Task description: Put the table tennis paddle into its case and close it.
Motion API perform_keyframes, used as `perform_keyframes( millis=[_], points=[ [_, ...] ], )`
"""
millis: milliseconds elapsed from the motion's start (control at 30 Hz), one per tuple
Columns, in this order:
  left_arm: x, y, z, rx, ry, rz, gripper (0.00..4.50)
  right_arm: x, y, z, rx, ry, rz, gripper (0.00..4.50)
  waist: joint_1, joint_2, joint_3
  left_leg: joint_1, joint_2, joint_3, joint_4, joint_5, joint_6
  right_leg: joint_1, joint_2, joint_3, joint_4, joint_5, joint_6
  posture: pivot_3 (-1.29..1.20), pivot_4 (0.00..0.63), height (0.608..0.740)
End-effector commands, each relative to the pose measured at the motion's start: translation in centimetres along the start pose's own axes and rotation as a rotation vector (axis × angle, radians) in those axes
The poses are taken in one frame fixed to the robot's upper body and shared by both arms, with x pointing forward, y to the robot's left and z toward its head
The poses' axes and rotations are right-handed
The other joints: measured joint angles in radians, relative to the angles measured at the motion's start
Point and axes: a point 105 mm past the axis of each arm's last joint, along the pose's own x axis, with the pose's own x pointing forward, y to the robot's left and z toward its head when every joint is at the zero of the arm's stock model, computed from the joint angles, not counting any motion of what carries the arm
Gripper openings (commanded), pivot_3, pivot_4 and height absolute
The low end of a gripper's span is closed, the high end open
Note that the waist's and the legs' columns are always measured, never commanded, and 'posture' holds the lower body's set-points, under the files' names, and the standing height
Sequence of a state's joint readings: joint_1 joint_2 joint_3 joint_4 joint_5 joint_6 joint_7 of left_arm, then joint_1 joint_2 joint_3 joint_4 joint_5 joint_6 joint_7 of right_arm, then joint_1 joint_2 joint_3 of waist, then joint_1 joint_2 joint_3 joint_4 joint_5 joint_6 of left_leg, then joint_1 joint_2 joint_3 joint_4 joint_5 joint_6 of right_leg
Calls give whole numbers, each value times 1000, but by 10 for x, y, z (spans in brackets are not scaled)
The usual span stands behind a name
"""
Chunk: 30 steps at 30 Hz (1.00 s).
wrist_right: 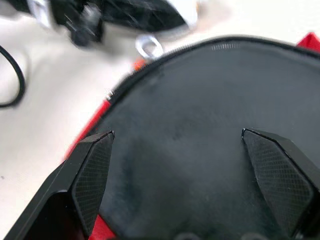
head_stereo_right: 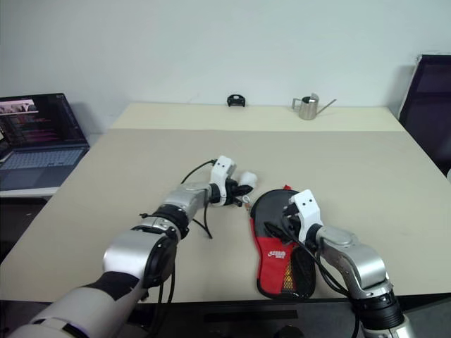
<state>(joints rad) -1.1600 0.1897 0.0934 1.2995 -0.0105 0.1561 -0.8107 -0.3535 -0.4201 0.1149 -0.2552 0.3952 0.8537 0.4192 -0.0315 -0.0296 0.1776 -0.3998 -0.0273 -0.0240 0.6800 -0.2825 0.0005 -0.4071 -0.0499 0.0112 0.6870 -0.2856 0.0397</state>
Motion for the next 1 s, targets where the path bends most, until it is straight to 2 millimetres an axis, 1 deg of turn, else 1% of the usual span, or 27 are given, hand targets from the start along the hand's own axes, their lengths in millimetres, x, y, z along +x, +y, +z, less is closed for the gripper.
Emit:
perform_keyframes(
  millis=[33, 133, 267, 367, 500, 567, 633, 800, 1000],
  points=[
    [-8, 3, 22, 6, -83, -26, 219, 4, -1, -7, -42, 41, 32, 4500, 1, 0, 0, 0, 0, 0, 0, 0, 0, 0, 0, 0, 0, 0, 0, 0, 150, 740],
    [-13, 3, 27, 0, -106, -44, 219, 8, -3, -18, -99, 98, 51, 4500, 1, -1, 0, 0, 0, 0, 1, 0, 0, 0, 0, 0, 1, 0, 0, 0, 150, 740],
    [-16, -1, 32, 13, -116, -79, 218, 13, -8, -33, -216, 179, 62, 4500, -1, -2, -1, 2, 0, 0, 1, 0, 0, 1, 0, 1, 3, 0, 0, 0, 150, 740],
    [-19, -4, 36, 32, -118, -101, 218, 16, -9, -39, -262, 204, 72, 4500, -1, -3, -3, 4, 0, 0, 1, 0, 0, 2, 0, 1, 5, 0, 0, 0, 150, 740],
    [-18, -4, 39, 66, -109, -88, 218, 19, -7, -44, -277, 217, 87, 4500, -1, -6, -6, 6, 0, 0, 1, 1, -1, 3, 0, 2, 8, 0, 0, 0, 150, 740],
    [-13, -4, 40, 105, -94, -59, 218, 22, -3, -48, -280, 223, 94, 4500, -1, -8, -8, 7, 0, 1, 1, 1, -1, 3, 0, 2, 9, 0, 0, 0, 150, 740],
    [-5, -8, 42, 139, -83, -44, 218, 23, 1, -53, -283, 232, 105, 4500, -1, -9, -10, 8, 0, 1, 1, 1, -1, 3, 0, 2, 9, 0, 0, 0, 150, 740],
    [8, -13, 42, 181, -62, -7, 218, 27, 11, -57, -267, 239, 124, 4500, -4, -11, -12, 10, 1, 1, 1, 1, -2, 4, 1, 3, 10, 0, -1, 0, 150, 740],
    [18, -19, 39, 210, -23, 16, 218, 27, 22, -70, -153, 273, 176, 4500, -4, -11, -13, 10, 2, 1, 1, 1, -2, 4, 2, 3, 10, 0, -1, 0, 150, 740]
  ],
)
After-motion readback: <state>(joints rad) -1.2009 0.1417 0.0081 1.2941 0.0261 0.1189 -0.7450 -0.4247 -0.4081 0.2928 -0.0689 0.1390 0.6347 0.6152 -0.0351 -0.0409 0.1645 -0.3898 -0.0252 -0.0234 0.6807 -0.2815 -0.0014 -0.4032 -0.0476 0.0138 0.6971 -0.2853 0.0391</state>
